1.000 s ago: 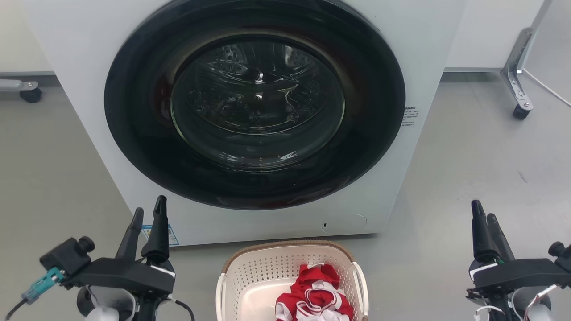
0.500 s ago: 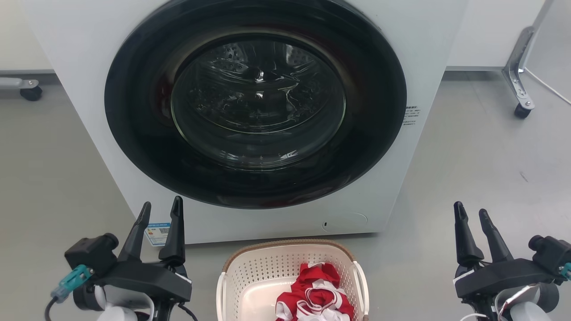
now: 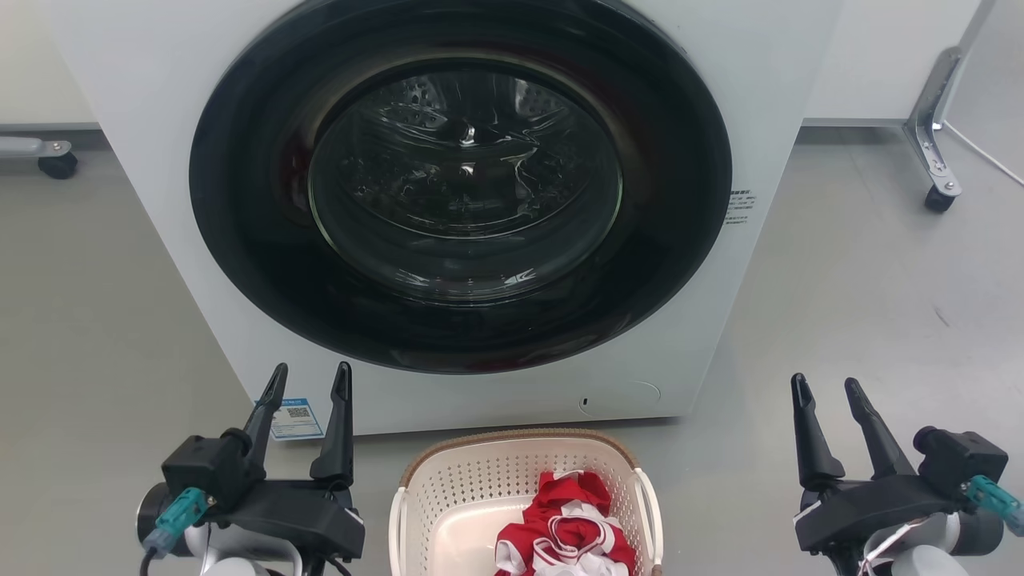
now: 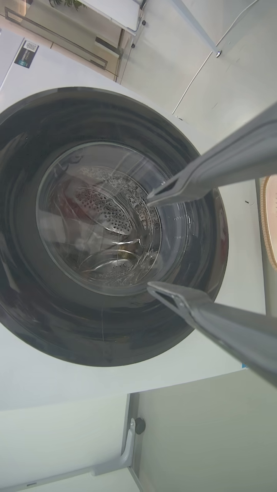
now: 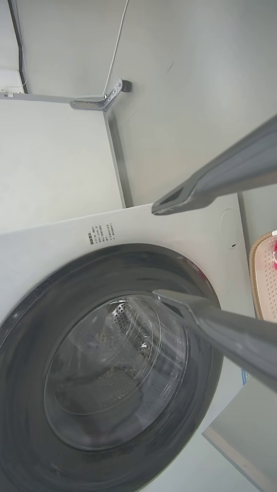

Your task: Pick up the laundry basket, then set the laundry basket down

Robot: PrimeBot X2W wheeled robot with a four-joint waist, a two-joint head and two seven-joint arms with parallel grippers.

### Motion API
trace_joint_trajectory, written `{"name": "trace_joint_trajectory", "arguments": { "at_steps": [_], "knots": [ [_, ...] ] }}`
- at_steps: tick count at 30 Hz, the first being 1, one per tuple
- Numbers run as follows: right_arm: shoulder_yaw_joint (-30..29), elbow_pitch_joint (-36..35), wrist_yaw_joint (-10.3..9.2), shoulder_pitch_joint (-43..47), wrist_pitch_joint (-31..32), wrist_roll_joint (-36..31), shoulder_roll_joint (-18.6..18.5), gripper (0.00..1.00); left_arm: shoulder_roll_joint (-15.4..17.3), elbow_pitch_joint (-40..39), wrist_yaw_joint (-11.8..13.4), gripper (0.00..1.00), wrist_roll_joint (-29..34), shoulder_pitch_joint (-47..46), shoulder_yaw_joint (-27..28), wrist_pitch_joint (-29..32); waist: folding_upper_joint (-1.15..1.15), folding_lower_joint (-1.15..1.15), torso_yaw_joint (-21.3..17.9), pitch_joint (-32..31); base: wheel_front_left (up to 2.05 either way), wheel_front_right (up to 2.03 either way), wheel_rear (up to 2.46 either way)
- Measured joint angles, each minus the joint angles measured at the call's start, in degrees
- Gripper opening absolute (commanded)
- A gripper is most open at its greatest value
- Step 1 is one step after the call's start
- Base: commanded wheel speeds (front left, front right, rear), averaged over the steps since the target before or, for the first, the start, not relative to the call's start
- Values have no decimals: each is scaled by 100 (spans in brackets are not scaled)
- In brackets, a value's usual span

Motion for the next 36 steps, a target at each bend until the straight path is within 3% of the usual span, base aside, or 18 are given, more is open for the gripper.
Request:
{"name": "trace_joint_trajectory", "arguments": {
  "at_steps": [14,36],
  "knots": [
    [157,298,-76,-9,-250,-851,-37,100,16,229,156,100,660,-1,-208,-202,0,0,-8,-13,0,0,0],
    [-7,423,-66,-10,-252,-871,-26,100,-35,452,201,100,608,0,-168,-142,0,0,-17,-27,0,0,0]
  ]
}}
